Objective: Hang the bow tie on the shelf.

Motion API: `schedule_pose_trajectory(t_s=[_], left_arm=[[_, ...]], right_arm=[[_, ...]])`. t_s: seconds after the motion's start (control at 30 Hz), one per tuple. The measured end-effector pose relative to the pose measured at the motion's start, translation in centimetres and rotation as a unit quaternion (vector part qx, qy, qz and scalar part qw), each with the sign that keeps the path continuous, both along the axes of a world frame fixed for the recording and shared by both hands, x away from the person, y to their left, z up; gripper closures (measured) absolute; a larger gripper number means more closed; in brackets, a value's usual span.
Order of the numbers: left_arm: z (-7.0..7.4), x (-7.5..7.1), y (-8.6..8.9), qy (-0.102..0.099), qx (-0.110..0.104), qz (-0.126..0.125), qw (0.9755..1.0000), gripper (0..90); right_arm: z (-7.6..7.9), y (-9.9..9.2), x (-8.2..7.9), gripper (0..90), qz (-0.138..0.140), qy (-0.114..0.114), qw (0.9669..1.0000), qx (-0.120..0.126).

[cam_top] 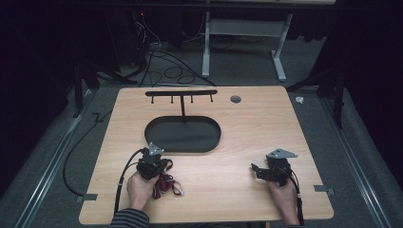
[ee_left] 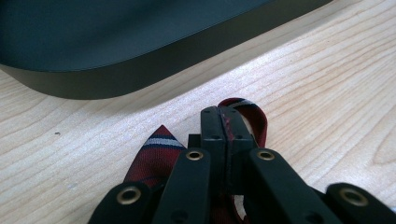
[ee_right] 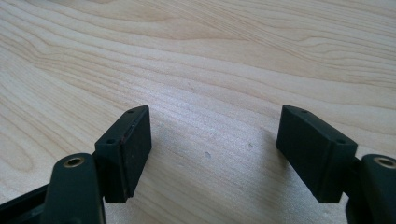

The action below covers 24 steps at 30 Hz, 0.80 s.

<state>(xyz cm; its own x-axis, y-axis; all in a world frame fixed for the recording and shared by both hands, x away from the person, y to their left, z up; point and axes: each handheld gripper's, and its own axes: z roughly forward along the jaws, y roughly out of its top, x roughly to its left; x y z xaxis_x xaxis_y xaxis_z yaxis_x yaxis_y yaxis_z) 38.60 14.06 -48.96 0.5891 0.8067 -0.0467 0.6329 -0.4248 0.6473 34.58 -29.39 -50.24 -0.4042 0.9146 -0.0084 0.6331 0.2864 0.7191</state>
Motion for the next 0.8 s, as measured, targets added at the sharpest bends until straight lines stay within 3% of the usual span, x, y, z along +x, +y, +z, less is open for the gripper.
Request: schedule_pose_trajectory(t_s=[0.37,0.47,0.8], left_arm=[[2.0,-0.9,0.4,-0.028,-0.026,0.002,0.9993,90.0],[2.7,-1.1,0.7,-0.034,-0.045,0.004,0.9984,90.0],[4.6,-1.6,1.0,-0.057,-0.062,0.006,0.9965,90.0]], right_arm=[[0.0,0.0,0.0,27.9,0.000,0.000,1.0000,0.000],[0.0,0.0,0.0,27.8,0.000,0.001,1.0000,0.001],[0.0,0.0,0.0,27.9,0.000,0.000,1.0000,0.001]])
